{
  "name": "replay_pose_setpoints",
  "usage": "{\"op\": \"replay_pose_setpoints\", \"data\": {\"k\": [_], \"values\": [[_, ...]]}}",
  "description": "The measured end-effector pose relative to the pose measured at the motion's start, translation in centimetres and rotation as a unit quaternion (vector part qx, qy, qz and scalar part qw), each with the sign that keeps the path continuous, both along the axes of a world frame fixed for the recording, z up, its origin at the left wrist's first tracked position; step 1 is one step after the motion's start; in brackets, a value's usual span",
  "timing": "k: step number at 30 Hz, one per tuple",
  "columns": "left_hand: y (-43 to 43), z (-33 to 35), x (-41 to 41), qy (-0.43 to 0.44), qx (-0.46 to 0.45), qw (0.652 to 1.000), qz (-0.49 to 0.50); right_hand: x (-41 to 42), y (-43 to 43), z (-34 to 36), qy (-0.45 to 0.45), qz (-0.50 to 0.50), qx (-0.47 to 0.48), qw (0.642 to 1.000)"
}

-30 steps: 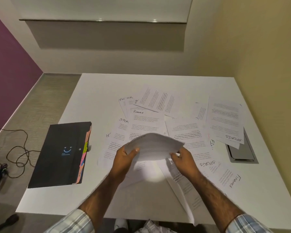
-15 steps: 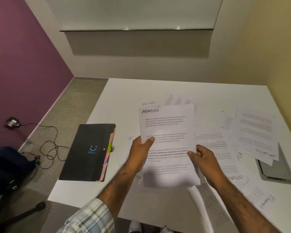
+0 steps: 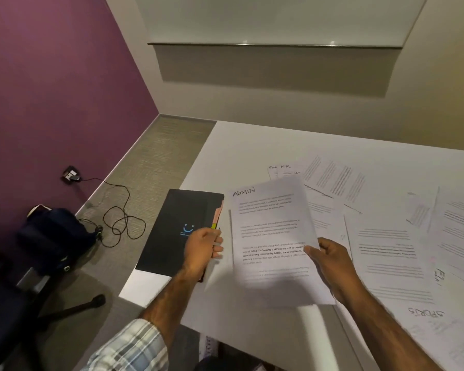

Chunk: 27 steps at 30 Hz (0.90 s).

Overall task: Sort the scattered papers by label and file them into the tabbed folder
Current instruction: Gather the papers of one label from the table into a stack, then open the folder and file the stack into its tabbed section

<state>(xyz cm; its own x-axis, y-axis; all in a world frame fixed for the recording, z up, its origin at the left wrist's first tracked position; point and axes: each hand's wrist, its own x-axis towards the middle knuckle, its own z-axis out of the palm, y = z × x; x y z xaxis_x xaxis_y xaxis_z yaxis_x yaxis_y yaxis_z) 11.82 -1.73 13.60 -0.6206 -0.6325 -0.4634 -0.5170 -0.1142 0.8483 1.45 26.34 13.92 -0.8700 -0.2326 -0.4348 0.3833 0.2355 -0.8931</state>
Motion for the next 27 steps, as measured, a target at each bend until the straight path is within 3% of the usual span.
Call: {"op": "replay_pose_setpoints", "data": {"k": [4, 9, 11, 14, 21, 27], "values": [[-6.3, -3.7, 2.0, -0.086, -0.191, 0.977, -0.044, 0.2, -2.2, -1.0, -0.017, -0.04, 0.006, 0.999], [-11.8, -8.7, 2.9, -0.168, -0.299, 0.927, -0.148, 2.1, -4.9, -2.3, -0.042, -0.118, 0.016, 0.992], [-12.9, -10.2, 2.8, -0.215, -0.349, 0.889, -0.205, 2.9, -6.2, -2.5, -0.05, -0.142, 0.014, 0.988], [-13.6, -11.7, 2.5, -0.261, -0.361, 0.853, -0.27, 4.2, -7.9, -2.6, -0.054, -0.18, 0.013, 0.982], [-12.4, -13.8, 1.4, -0.28, -0.336, 0.841, -0.319, 7.1, -9.6, -3.5, -0.058, -0.226, 0.003, 0.972], [-11.9, -14.7, 0.5, -0.272, -0.366, 0.831, -0.318, 8.1, -9.4, -3.9, -0.073, -0.229, -0.005, 0.971]]}}
